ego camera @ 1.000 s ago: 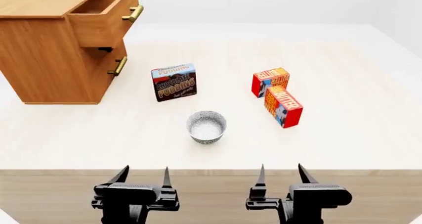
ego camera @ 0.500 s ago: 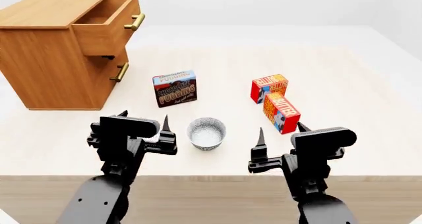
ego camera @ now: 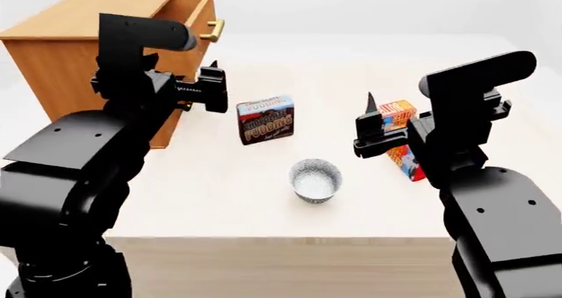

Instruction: Put the bowl in the top drawer of the cabinet.

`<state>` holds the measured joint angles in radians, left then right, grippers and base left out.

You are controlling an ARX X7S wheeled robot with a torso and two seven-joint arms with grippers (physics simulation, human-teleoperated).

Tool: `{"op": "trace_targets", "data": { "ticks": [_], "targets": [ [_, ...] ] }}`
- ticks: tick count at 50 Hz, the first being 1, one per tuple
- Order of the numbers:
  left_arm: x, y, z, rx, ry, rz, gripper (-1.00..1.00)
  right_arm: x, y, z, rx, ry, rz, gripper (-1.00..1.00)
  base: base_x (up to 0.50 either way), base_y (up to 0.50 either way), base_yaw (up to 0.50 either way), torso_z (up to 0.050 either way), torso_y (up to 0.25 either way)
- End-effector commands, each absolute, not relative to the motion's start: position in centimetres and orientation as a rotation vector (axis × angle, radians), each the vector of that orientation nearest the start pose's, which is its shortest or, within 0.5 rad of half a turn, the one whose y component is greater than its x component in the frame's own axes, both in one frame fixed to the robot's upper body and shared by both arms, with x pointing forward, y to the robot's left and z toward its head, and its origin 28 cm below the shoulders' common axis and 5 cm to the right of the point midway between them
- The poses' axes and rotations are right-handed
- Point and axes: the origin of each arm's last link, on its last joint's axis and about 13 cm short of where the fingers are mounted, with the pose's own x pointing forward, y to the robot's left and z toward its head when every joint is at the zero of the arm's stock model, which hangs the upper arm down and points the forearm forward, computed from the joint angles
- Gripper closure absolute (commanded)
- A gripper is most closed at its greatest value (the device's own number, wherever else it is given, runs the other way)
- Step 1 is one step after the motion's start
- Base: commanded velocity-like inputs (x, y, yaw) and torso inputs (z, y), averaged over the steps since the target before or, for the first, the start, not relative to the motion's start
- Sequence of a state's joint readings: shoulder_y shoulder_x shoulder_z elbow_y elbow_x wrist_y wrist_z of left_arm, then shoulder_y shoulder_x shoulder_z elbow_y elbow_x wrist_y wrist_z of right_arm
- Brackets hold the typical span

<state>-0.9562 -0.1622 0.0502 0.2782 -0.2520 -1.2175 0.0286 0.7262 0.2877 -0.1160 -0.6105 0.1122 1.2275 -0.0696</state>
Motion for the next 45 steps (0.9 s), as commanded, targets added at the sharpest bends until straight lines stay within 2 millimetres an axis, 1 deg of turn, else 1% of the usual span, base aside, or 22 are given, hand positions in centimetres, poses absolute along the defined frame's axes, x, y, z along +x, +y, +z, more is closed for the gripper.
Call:
{"op": "trace_targets", "data": {
  "ticks": [1,4,8,18,22,32,45],
  "targets": [
    [31.9,22.5,30.6,0.059,0.039,-0.195,-1.0,27.0,-13.2,26.8,-0.328,-0.095,0.066,-1.0,0.23,0.5,0.0,0.0,0.0],
    [32.5,22.7,31.1,0.04,0.044,-0.182,-1.0,27.3,-13.3,27.1,-0.318,-0.081,0.073,-1.0,0.35,0.45,0.0,0.0,0.0],
    [33.1,22.7,31.6,0.023,0.051,-0.168,-1.0,27.5,-13.4,27.9,-0.32,-0.063,0.058,-1.0,0.5,0.15,0.0,0.0,0.0],
    [33.5,22.0,32.7,0.007,0.082,-0.18,-1.0,27.2,-14.0,30.6,-0.285,-0.086,0.038,-1.0,0.5,0.01,0.0,0.0,0.0],
    [33.7,21.9,33.1,0.004,0.085,-0.165,-1.0,27.3,-14.3,31.3,-0.283,-0.091,0.028,-1.0,0.5,0.0,0.0,0.0,0.0],
    [34.4,21.8,33.7,-0.003,0.095,-0.134,-1.0,27.4,-14.2,31.3,-0.303,-0.092,0.026,-1.0,0.5,0.0,0.0,0.0,0.0],
    [35.5,21.6,33.1,0.021,0.161,-0.113,-1.0,27.4,-14.2,31.2,-0.33,-0.094,0.02,-1.0,0.5,0.0,0.0,0.0,0.001]
  ]
}}
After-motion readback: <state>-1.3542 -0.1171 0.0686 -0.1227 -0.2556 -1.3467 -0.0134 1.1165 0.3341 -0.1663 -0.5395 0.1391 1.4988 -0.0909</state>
